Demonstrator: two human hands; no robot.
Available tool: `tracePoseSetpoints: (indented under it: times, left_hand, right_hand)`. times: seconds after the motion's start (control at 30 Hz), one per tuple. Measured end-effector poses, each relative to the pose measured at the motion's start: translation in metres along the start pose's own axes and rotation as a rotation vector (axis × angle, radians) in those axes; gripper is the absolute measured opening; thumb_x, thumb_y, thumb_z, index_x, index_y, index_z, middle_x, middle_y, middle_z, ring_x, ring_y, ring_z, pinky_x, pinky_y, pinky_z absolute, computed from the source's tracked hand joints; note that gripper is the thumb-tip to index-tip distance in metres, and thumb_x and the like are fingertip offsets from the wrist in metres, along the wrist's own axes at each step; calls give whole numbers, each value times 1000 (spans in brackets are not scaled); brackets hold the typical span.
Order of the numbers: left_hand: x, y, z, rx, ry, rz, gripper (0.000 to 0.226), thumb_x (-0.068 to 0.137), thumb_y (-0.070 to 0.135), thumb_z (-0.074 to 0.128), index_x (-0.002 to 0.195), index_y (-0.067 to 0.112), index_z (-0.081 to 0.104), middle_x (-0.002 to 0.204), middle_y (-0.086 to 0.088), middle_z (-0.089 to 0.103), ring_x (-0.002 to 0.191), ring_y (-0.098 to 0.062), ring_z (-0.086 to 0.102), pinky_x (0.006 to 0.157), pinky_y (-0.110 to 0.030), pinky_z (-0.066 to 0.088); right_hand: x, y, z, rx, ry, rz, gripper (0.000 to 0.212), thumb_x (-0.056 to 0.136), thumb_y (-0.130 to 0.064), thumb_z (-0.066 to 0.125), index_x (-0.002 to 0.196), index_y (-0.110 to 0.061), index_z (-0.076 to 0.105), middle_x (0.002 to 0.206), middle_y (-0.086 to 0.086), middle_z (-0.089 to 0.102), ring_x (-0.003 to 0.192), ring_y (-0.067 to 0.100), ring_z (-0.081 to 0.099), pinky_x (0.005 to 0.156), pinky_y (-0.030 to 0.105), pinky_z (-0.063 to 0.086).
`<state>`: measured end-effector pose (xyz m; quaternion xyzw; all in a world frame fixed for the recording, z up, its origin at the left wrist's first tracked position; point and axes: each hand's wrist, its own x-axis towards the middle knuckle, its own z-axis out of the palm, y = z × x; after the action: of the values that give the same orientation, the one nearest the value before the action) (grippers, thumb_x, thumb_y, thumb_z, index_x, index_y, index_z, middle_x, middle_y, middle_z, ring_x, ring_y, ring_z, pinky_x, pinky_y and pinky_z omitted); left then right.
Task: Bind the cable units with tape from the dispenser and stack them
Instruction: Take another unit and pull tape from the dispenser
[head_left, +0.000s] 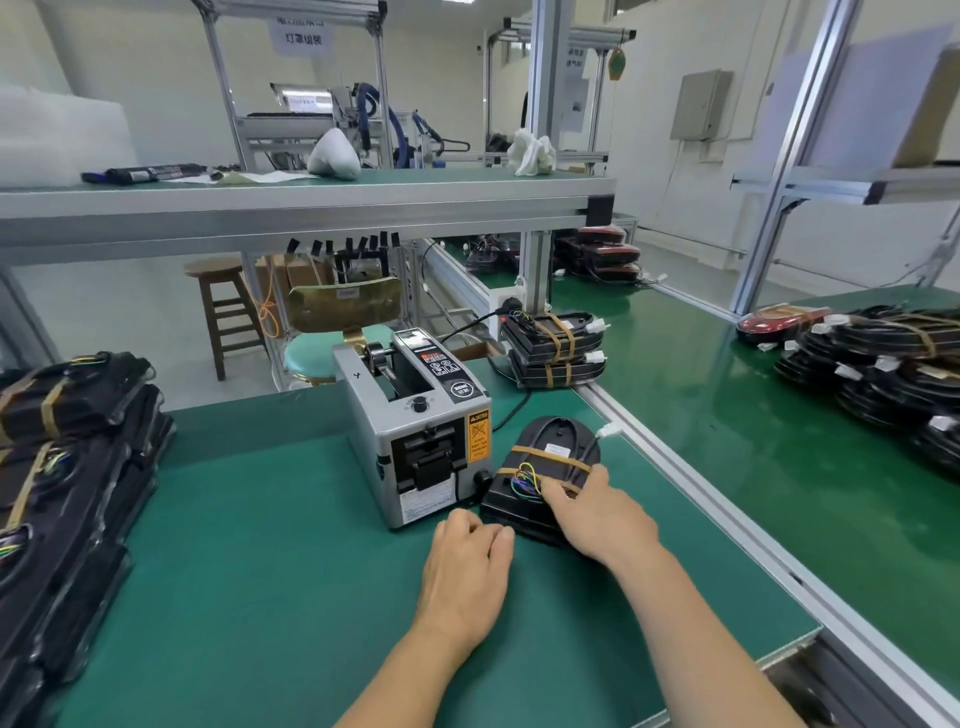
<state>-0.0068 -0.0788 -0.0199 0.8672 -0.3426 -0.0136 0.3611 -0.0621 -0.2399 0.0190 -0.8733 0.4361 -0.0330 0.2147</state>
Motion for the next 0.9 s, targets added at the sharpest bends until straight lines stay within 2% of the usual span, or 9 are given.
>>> tracePoseSetpoints:
  times: [0.1,0.17,0.23,0.3,0.4,0.53,0.67,0.77,0.9]
  left_hand:
    - [-4,1,4,43,10,5,35,101,40,38,106,21,68,103,6,44,104,-14,39,95,-26,35]
    - [-7,0,5,64,2,-5,36,101,43,39,115,24,65,108,8,43,108,-12,37,96,-25,36]
    - [-9,0,6,72,-3,-14,38,100,46,39,121,26,64,111,10,42,110,-10,36,97,-24,35]
    - [-11,1,6,76,-14,-20,41,99,47,40,126,25,62,115,11,42,113,-10,35,98,-21,33]
    - [-13,1,6,83,-43,-45,47,99,51,39,132,25,58,118,12,41,115,-8,34,100,-22,33]
    - [-16,9,6,80,-64,-108,57,97,59,33,135,24,55,126,13,42,122,-10,34,106,-28,33]
    - [-21,24,8,60,-64,-197,62,95,64,31,130,18,56,140,5,41,129,-16,33,110,-30,28]
    - [-26,31,5,-76,-19,-297,61,91,64,42,128,17,55,141,2,39,130,-17,33,110,-28,26]
    - [-38,37,-2,-397,117,-359,47,83,52,65,119,23,56,122,6,46,122,-15,44,99,-26,35]
  right_hand:
    - [18,-8,-22,-51,238,-66,64,87,-68,40,112,-12,60,113,11,65,100,30,58,75,36,45]
    - [39,-17,-36,-60,347,-141,67,85,-68,46,120,-13,60,125,12,56,116,32,49,89,42,46]
    - [59,-25,-44,-71,212,-185,81,82,-74,50,143,-21,43,150,10,34,141,33,25,107,51,34]
    - [74,-24,-42,-98,-13,-202,96,78,-79,51,153,-25,26,161,6,21,149,32,13,117,52,22]
    - [77,-8,-31,-40,-127,-172,102,72,-85,52,152,-28,26,152,9,41,139,33,38,113,44,33]
    - [64,10,-22,58,-100,-56,108,61,-91,54,143,-24,34,141,9,51,131,34,46,108,44,39]
    - [43,23,-18,247,-36,15,104,54,-80,73,122,-8,41,128,12,56,113,30,55,95,41,47]
    - [22,25,-13,378,-13,51,103,56,-73,78,124,-7,37,129,12,54,115,31,54,87,37,47]
    - [-5,22,2,529,33,38,96,58,-72,77,128,-15,44,128,7,56,117,29,54,96,40,48]
